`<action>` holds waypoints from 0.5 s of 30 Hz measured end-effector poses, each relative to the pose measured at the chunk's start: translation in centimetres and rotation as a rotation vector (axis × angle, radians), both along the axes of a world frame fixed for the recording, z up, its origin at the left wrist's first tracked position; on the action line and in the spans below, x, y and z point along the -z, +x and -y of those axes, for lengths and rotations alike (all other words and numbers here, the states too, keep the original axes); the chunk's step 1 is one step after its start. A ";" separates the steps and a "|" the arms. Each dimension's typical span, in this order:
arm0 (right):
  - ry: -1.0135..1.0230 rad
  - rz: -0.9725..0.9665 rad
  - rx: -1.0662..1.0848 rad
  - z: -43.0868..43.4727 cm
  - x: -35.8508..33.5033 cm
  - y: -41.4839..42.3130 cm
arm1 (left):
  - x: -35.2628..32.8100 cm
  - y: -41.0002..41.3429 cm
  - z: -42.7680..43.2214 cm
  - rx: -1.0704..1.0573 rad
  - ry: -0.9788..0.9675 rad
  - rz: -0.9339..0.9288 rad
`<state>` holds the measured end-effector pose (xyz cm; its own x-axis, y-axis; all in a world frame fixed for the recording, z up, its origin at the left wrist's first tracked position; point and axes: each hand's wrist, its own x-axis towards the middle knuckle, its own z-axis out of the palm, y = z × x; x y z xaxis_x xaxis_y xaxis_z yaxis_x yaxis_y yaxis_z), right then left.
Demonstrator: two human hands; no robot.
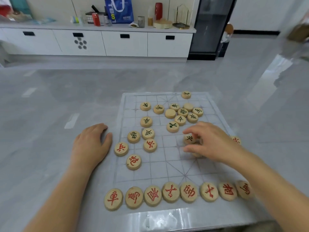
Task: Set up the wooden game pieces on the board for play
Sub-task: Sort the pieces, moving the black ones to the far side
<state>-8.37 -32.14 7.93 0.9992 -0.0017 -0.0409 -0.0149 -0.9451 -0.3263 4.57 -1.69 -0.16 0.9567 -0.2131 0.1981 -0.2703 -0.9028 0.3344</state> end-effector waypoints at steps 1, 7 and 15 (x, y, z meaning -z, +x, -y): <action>-0.066 -0.035 0.010 1.2 -0.1 -0.3 | 0.0 0.0 0.0 0.001 0.001 0.001; -0.152 -0.101 -0.048 3.3 0.8 -1.5 | -0.4 -0.2 0.0 0.004 0.018 0.001; -0.137 -0.029 -0.132 2.7 1.5 -0.5 | -0.4 -0.4 0.0 -0.014 0.040 -0.002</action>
<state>-8.91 -34.79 6.39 0.9895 0.1218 -0.0784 0.1046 -0.9752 -0.1952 4.19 -1.73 0.28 0.9602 -0.2069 0.1876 -0.2565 -0.9192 0.2989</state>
